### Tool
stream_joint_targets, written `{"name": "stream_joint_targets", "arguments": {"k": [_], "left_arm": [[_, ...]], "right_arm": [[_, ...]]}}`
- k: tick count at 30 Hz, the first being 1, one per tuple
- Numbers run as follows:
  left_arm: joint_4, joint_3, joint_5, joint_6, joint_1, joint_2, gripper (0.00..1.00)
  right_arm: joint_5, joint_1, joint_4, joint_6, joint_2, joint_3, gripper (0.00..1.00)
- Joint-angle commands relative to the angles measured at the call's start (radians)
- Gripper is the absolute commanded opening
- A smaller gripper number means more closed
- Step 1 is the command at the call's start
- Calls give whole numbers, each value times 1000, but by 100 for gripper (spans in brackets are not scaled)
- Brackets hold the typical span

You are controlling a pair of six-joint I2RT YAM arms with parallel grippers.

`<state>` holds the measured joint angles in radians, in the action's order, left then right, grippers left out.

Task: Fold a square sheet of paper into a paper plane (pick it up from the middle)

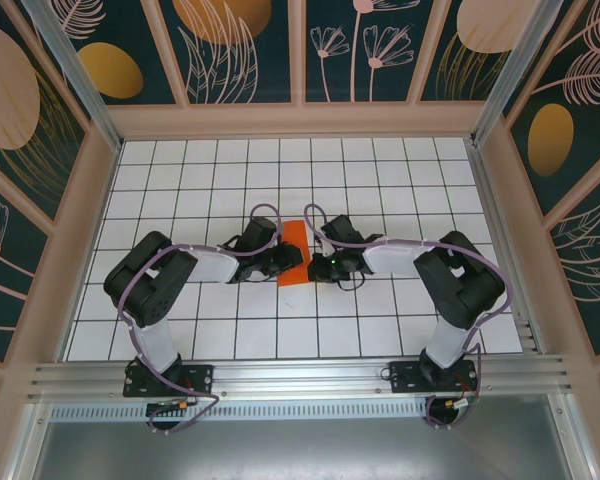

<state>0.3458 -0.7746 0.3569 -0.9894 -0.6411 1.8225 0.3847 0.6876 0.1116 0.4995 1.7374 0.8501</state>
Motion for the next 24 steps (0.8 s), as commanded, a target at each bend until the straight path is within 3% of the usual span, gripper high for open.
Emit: {"name": "stream_joint_targets", "arguments": {"k": [1,8,15,24], "left_arm": [[-72,2,-72,5,6,27,24],[-72,4,-67,8,7,29,24],[-67,3,-65,6,6,29,24],[-68,-2,-67,4,6,29,24]], "right_arm": [[-1,-8,118,-30,-17,-45,11],[2,-7,94,-36,-126,28,12],[12,4,85,-48,-21,103,13],[7,7,88,-51,34,69,12]]}}
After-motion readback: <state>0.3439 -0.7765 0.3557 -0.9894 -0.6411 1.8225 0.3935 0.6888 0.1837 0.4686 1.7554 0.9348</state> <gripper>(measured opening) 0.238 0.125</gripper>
